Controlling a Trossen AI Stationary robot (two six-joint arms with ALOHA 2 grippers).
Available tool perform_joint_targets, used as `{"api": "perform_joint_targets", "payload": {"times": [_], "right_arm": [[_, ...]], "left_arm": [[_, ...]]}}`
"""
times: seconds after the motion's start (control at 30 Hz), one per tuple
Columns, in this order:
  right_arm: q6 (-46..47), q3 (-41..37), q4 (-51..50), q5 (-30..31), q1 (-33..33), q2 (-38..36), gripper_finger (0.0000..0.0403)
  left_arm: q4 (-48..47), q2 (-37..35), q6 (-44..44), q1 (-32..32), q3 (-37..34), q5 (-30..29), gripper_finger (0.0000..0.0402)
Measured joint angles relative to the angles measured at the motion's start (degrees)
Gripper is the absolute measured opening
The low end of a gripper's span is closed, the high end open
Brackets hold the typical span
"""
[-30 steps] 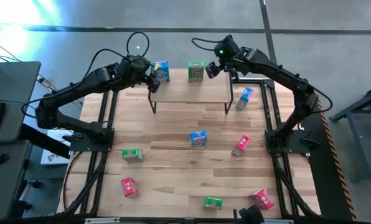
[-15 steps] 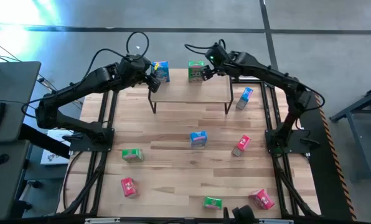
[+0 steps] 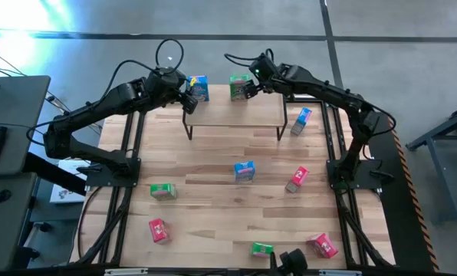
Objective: Stack cereal on shelf
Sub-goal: Put the top right green cereal box on the shelf
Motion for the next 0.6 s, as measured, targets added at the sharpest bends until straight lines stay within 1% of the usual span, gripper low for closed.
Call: {"api": "perform_joint_targets", "payload": {"times": [0.4, 0.6], "right_arm": [[-1.13, 0.01, 0.75, -0.31, 0.00, 0.00, 0.0307], [-1.72, 3.30, -3.69, -0.17, 0.28, -0.98, 0.0307]], "left_arm": [[-0.02, 0.00, -0.01, 0.00, -0.02, 0.00, 0.0214], [-0.04, 0.00, -0.01, 0.00, -0.02, 0.01, 0.0214]]}}
